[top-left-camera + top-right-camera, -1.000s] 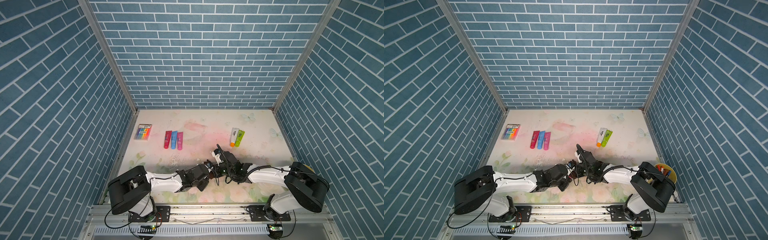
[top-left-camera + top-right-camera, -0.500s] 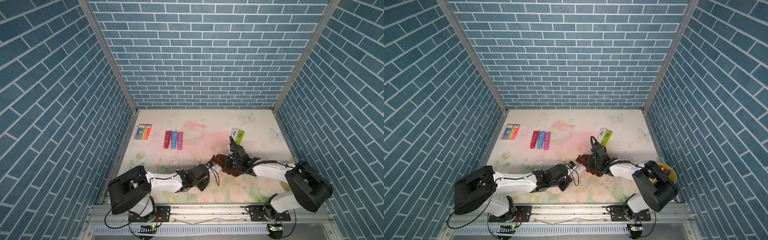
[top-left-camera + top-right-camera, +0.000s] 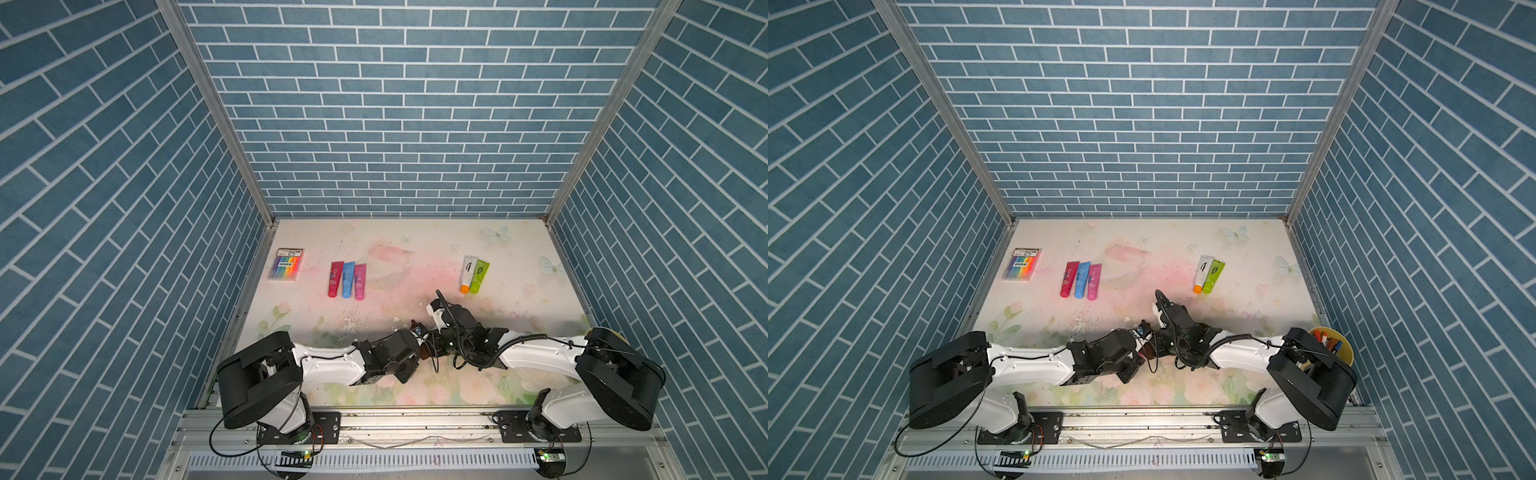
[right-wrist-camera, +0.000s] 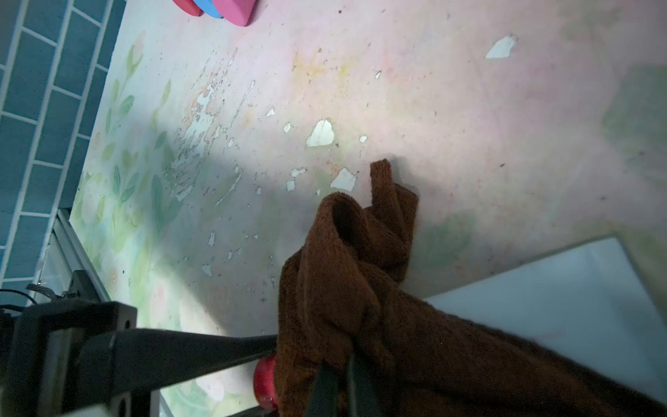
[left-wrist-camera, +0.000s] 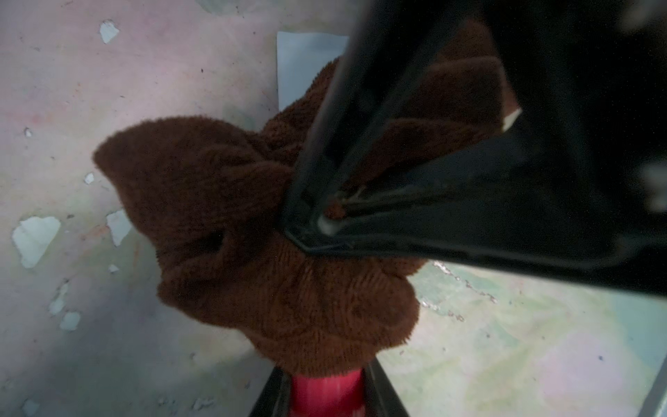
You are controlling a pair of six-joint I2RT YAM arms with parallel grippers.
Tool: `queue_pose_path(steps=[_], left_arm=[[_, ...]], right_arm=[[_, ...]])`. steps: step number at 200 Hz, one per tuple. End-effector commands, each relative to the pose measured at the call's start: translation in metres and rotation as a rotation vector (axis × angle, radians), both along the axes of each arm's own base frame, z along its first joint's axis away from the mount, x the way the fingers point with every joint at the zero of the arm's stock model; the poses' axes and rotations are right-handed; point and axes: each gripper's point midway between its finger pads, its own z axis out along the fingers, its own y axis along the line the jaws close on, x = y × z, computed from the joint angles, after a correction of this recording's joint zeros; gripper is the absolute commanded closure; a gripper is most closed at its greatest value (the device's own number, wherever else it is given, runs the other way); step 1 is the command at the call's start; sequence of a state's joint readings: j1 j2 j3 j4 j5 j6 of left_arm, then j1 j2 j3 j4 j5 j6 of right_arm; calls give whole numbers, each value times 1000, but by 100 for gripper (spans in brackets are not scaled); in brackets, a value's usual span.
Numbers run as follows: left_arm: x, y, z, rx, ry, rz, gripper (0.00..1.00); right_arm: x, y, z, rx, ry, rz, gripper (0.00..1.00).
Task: Wipe the surface of the toothpaste tube
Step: Wipe the dirt from the toothpaste tube.
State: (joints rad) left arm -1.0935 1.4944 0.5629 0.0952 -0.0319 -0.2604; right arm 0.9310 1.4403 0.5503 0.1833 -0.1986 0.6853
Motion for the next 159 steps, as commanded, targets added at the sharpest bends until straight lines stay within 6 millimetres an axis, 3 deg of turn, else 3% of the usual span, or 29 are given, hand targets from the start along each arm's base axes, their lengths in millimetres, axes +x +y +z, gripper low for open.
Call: queue_pose_path(steps=[1, 26, 49, 79, 115, 159], left_arm=[[6, -6, 5, -17, -24, 9, 100], [6, -6, 6, -20, -27, 8, 100], [6, -6, 6, -22, -28, 9, 100], [6, -6, 7, -25, -30, 8, 100], [5, -6, 5, -19, -27, 7, 100], [6, -7, 5, -20, -28, 5, 100]], right_arm=[[-28, -34, -46, -119, 207, -34, 100], [-4, -78, -66, -220, 227, -154, 100], [14, -124, -71, -455, 158, -250, 100], [24, -144, -62, -510, 120, -310, 100], [10, -96, -52, -338, 122, -172, 100], [-30, -21, -31, -141, 145, 34, 100]])
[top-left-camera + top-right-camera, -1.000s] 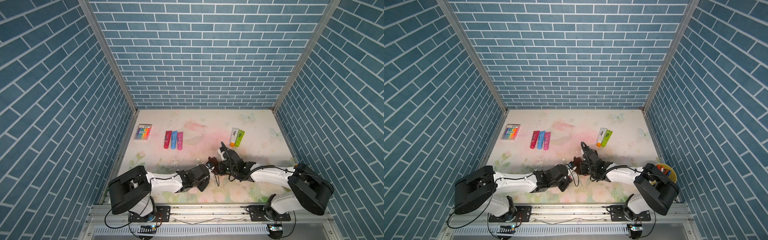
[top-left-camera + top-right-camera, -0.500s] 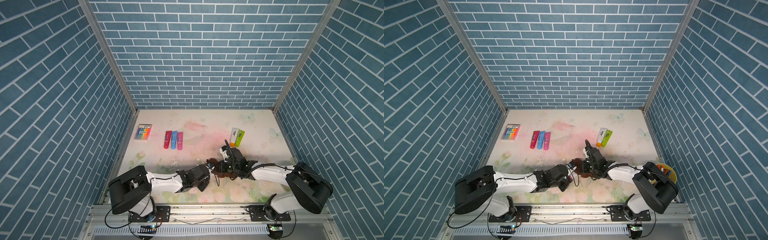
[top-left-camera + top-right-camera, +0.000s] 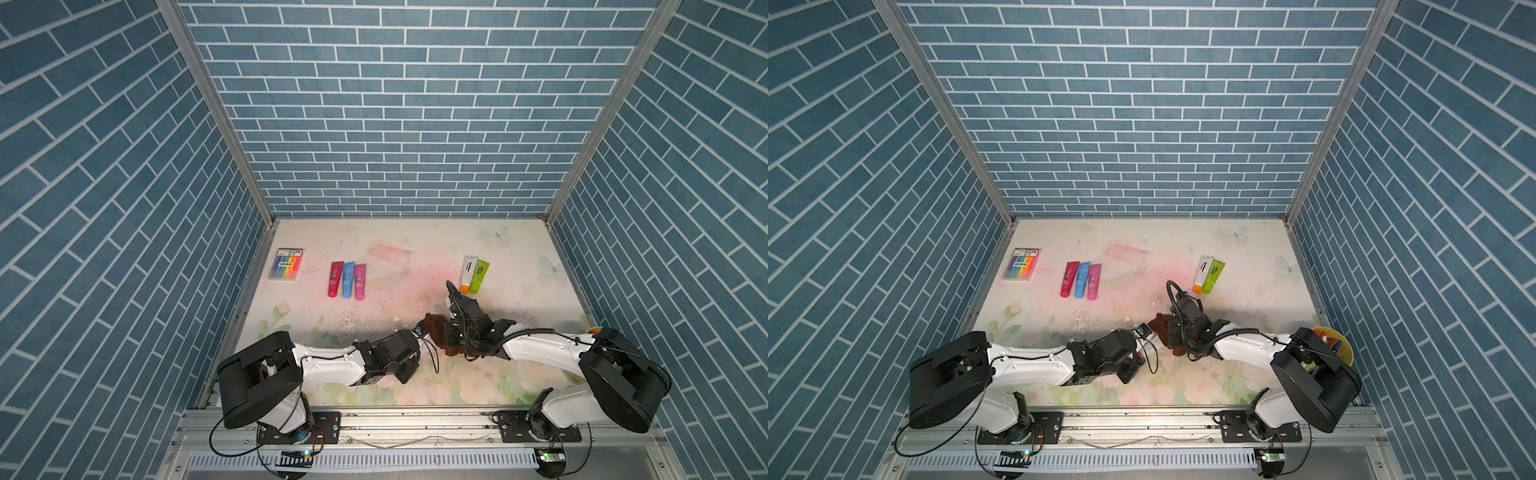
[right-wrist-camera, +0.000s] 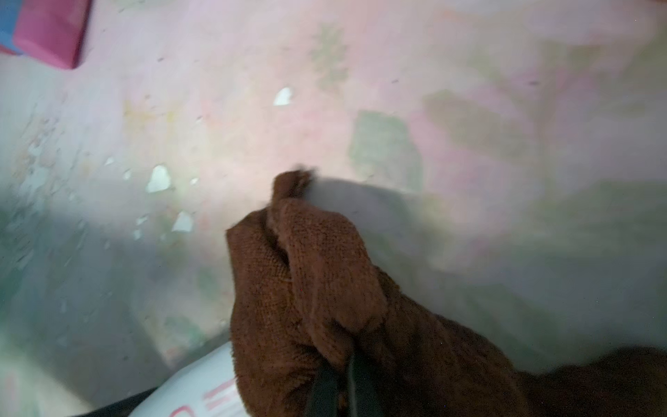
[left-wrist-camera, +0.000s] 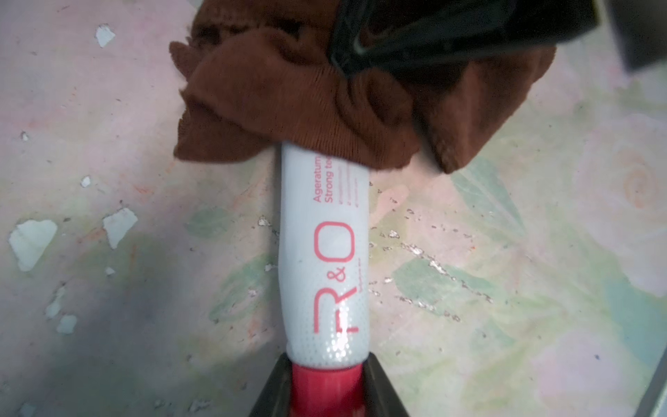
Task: Wipe the surface of the toothpaste tube
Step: Wipe the dirt from the toothpaste tube, then pick up the toothpaste from the center of the board.
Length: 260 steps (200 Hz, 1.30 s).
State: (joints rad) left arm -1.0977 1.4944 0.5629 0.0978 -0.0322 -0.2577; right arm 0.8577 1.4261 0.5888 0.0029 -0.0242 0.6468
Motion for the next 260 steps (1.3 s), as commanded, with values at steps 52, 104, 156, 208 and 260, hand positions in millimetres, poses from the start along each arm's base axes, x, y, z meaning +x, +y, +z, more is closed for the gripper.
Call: queue_pose_path(steps=[52, 104, 156, 208, 260], left_arm=[[7, -5, 5, -17, -24, 13, 100], [12, 2, 7, -18, -39, 67, 100], [36, 29, 18, -21, -69, 261, 100], [90, 74, 48, -132, -66, 580, 100], [146, 89, 68, -138, -72, 750, 100]], right_arm=[[-65, 25, -33, 52, 230, 154, 100], [-28, -79, -61, -103, 260, -152, 100], [-38, -89, -24, -118, 220, -123, 100], [-67, -71, 7, -182, 156, 119, 100], [-78, -55, 11, -139, 70, 217, 100]])
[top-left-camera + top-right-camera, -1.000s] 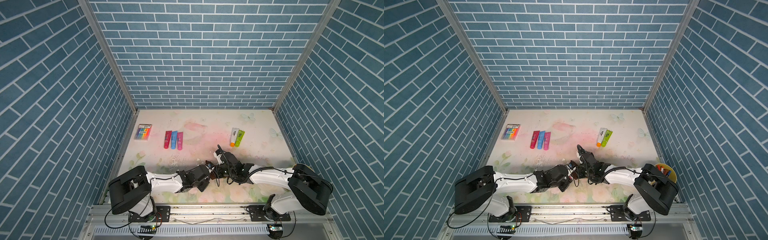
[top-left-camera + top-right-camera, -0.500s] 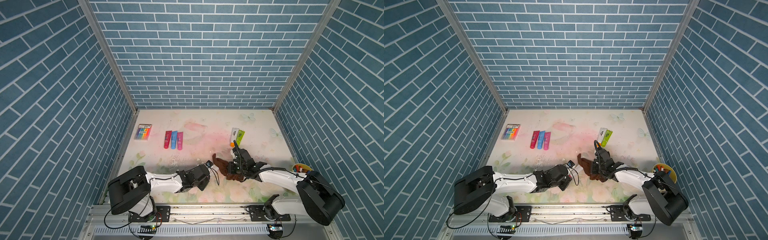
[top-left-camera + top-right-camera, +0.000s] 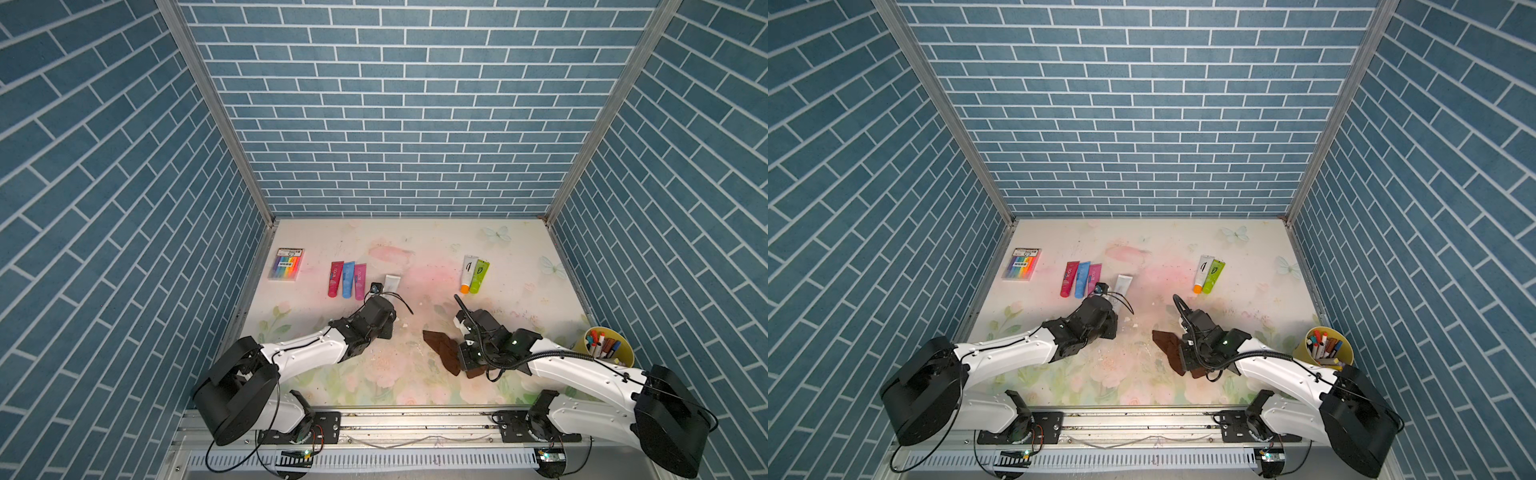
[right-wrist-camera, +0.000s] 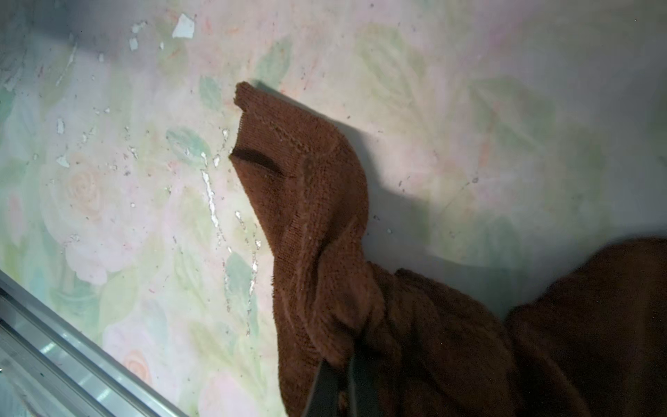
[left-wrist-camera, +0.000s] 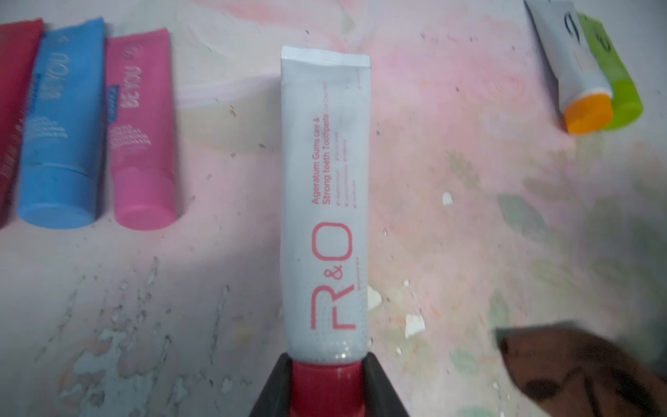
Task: Wipe the surface of the toothpaste tube
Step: Place the toothpaste at the center of the board.
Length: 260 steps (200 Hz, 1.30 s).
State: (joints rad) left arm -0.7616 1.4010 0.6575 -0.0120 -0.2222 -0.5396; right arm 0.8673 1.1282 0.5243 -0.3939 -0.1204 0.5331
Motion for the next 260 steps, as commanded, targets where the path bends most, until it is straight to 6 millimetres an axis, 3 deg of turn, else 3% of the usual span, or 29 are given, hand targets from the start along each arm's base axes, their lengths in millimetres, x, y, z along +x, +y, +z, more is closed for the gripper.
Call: queue_pose_path(steps=[1, 36, 66, 141, 190, 200, 232, 260], left_arm=[[26, 2, 15, -6, -18, 86, 100], [53, 24, 2, 3, 39, 177, 100], [68, 28, -7, 28, 74, 209, 100], [83, 39, -39, 66, 140, 286, 100], [87, 46, -47, 74, 158, 313, 91], [88, 46, -47, 72, 160, 314, 87], [86, 46, -47, 73, 172, 311, 56], [82, 43, -35, 41, 159, 302, 34]], right_arm=[[-9, -6, 2, -31, -52, 62, 100], [-6, -11, 11, -15, -116, 38, 100], [-6, -12, 12, -20, -132, 34, 100], [-7, -11, 14, -25, -154, 41, 100], [-6, -11, 14, -26, -160, 41, 100], [-7, -11, 14, -27, -159, 44, 100], [-7, -11, 13, -35, -156, 45, 100], [-6, -11, 13, -37, -160, 43, 100]])
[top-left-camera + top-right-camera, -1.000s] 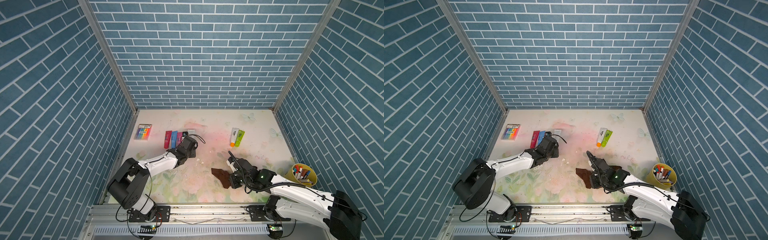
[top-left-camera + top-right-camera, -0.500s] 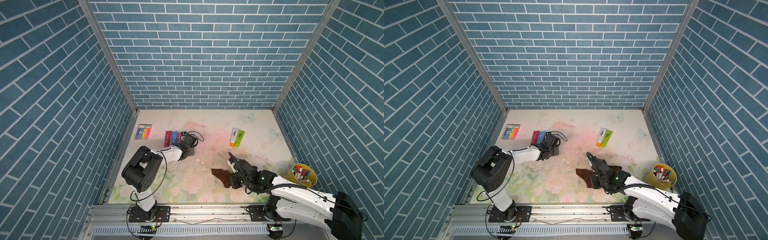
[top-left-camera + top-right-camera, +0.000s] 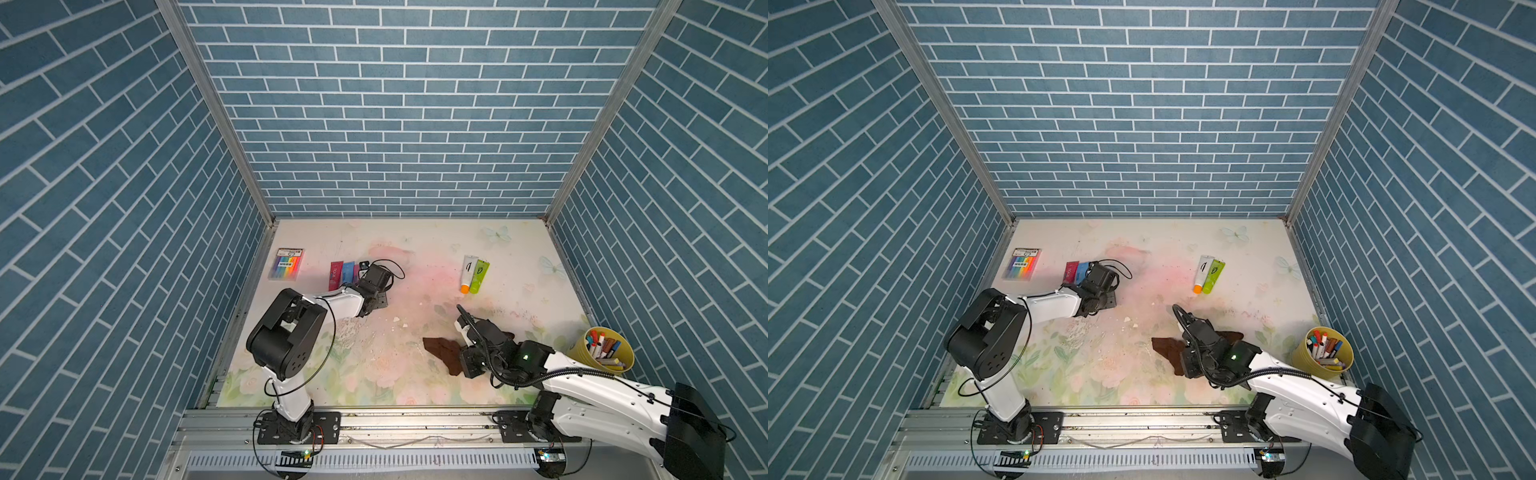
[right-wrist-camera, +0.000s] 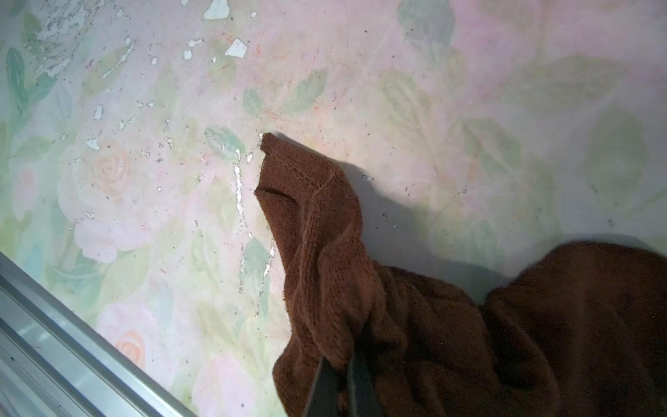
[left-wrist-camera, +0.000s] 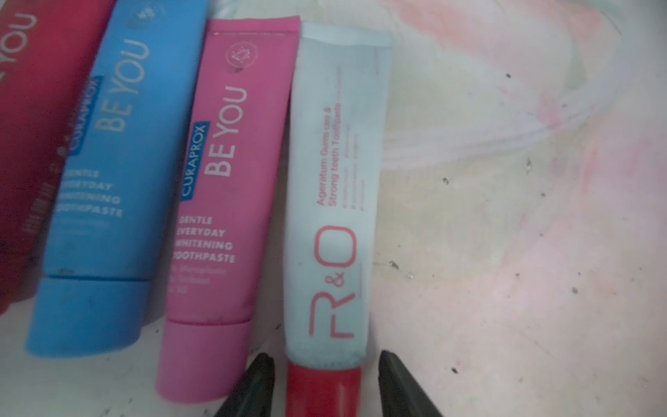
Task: Wipe the surface of the toothpaste tube
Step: Place the toothpaste at the center of the board, then pick up the toothpaste from the center of the board.
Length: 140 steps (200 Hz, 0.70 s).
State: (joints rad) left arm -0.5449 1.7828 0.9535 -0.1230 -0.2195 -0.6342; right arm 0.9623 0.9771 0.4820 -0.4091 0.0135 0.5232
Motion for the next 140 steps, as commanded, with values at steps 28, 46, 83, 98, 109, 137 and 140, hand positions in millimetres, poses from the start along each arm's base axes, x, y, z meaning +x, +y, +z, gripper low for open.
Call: queue_pose_path(steps=[28, 46, 83, 98, 109, 137, 140], left_arm=[[-3, -3, 36, -41, -45, -2, 20], [-4, -14, 62, -66, -95, -31, 20], [-7, -62, 133, -161, -256, -155, 20], [-7, -83, 152, -197, -312, -203, 18], [-4, -98, 161, -228, -351, -237, 15], [6, -140, 162, -293, -382, -311, 0], [7, -145, 162, -298, -381, -321, 0]], right_arm=[[-2, -6, -3, -38, -11, 5, 100], [-1, -7, -3, -38, -15, 0, 100], [2, -14, 4, -21, -53, -31, 100], [4, -19, 9, -11, -79, -57, 100], [6, -25, 13, -8, -102, -85, 100], [19, -54, 23, -41, -189, -236, 100], [20, -56, 24, -40, -198, -247, 100]])
